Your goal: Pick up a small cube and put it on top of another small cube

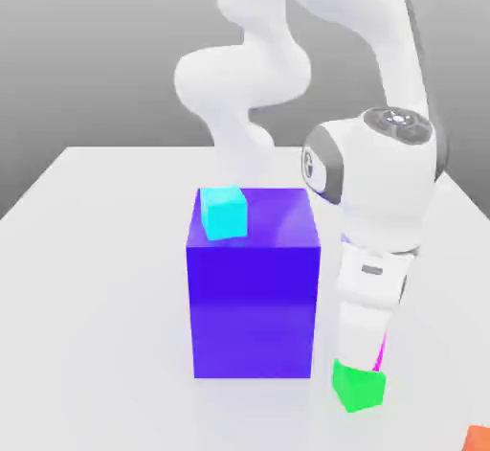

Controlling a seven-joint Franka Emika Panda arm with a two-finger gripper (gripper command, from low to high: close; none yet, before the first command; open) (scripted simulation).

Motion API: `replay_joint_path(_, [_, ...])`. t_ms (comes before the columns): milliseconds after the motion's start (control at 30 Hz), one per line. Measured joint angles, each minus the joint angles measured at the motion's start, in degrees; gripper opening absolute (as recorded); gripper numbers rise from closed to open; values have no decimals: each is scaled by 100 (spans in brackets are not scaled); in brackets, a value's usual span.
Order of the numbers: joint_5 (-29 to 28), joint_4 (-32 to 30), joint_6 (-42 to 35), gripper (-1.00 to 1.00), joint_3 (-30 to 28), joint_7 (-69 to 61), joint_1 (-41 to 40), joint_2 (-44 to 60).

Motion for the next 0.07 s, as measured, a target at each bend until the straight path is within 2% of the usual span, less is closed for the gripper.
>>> replay_joint_path(67, [0, 0, 0, 100, 0, 0, 0, 0])
